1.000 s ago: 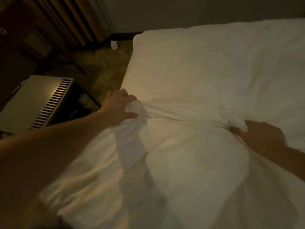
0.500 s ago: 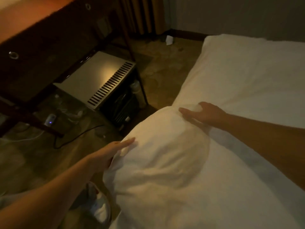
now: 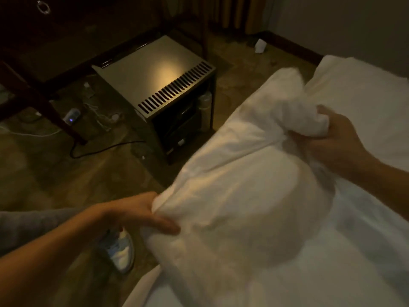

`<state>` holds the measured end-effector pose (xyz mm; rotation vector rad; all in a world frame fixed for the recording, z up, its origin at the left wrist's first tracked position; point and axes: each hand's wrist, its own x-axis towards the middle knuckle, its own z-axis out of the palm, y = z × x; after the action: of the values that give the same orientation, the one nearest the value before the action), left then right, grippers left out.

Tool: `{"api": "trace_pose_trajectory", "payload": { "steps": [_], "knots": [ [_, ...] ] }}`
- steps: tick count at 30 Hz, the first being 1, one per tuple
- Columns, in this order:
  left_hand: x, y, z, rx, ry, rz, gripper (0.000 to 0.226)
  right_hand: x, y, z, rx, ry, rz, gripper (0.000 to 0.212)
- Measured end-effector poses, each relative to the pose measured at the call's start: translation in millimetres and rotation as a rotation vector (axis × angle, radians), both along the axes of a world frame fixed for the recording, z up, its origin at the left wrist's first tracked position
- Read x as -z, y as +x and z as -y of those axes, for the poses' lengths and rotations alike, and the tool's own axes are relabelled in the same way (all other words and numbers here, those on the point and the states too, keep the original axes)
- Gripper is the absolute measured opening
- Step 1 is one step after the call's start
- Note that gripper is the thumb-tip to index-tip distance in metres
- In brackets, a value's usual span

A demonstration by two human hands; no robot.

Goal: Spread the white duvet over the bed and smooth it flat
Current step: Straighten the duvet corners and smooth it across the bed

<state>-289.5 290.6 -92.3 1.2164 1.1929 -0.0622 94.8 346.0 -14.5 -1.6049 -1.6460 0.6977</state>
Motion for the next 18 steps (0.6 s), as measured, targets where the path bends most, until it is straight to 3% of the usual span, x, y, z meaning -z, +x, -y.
{"api": "trace_pose_trajectory", "payload": {
  "steps": [1, 2, 3, 5, 6, 7, 8, 10, 12, 16, 18],
  "knots": [
    [-2.0, -6.6, 3.3, -0.119, 0.017, 0.031, 0.067, 6.3, 0.2, 2.0, 0.002, 0.071, 0.042, 0.039],
    [-4.4, -13.1, 9.5, -0.215, 0.024, 0.040, 0.066, 15.4, 3.7, 1.0, 0.028, 0.008, 0.030, 0.047],
    [-2.5, -19.0, 18.2, -0.263, 0.044, 0.016, 0.069, 24.1, 8.8, -0.6, 0.077, -0.190, -0.037, 0.060],
    [4.7, -26.0, 38.8, -0.284, 0.084, -0.111, 0.081, 37.5, 9.9, 8.1, 0.103, -0.813, 0.010, 0.081],
    [8.2, -26.0, 49.6, -0.308, 0.085, -0.145, 0.084, 44.7, 12.6, 13.3, 0.065, -1.010, 0.055, 0.083],
    [10.6, -25.7, 57.8, -0.344, 0.096, -0.147, 0.085, 48.8, 13.1, 14.4, 0.062, -1.037, 0.041, 0.082],
    [12.2, -26.2, 62.8, -0.410, 0.132, -0.136, 0.084, 48.6, 10.9, 14.7, 0.073, -0.955, -0.038, 0.078],
    [11.3, -27.4, 70.4, -0.596, 0.197, -0.084, 0.065, 50.3, 7.5, 9.8, 0.115, -0.520, -0.148, 0.056],
    [9.7, -25.9, 80.3, -0.725, 0.136, -0.035, 0.040, 56.2, 4.4, 9.6, 0.141, -0.271, -0.067, 0.037],
    [36.6, -19.5, 101.3, -0.601, 0.147, -0.236, 0.080, 118.2, 0.6, 29.1, 0.156, -0.528, 0.378, 0.040],
    [51.3, -14.8, 95.5, -0.619, 0.126, -0.311, 0.080, 126.7, -14.1, 31.7, 0.194, -0.485, 0.639, 0.043]
  ]
}}
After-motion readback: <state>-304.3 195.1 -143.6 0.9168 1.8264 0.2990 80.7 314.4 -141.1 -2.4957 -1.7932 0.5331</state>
